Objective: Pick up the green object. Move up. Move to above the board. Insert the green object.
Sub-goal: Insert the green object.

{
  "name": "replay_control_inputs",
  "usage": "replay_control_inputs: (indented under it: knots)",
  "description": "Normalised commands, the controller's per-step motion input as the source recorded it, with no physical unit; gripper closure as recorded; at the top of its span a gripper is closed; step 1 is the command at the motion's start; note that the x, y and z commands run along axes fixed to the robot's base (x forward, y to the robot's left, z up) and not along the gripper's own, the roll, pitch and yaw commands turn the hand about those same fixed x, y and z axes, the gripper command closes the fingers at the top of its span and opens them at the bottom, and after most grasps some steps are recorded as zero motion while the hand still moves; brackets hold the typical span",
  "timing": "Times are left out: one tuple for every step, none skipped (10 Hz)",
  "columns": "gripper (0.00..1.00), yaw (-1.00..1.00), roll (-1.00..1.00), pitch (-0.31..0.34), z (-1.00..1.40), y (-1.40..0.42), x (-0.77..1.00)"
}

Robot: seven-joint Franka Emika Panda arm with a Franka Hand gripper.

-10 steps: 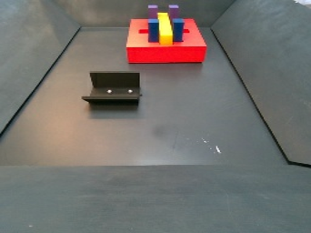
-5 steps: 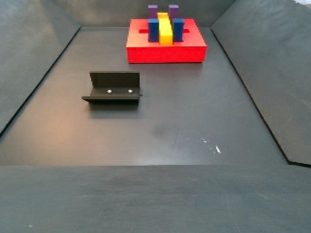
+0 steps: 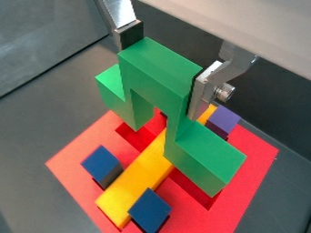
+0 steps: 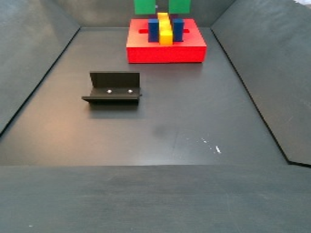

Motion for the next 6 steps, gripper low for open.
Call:
replay_control_inputs:
  knots:
    - [1.0,0.0,0.0,-0.031,-0.01,0.0,0.0]
    - [1.0,0.0,0.0,-0.03,-0.06,0.0,-0.04]
    - [1.0,0.01,0.01,-0.069,-0.15,0.0,-0.09]
    - [1.0,0.11,0.01,-0.083,-0.26,-0.01,0.0]
    - [1.0,0.15,0.01,-0.109,-0.29,0.0,-0.03]
    - [1.0,0.14,0.0,-0.106,-0.27,0.0,0.0]
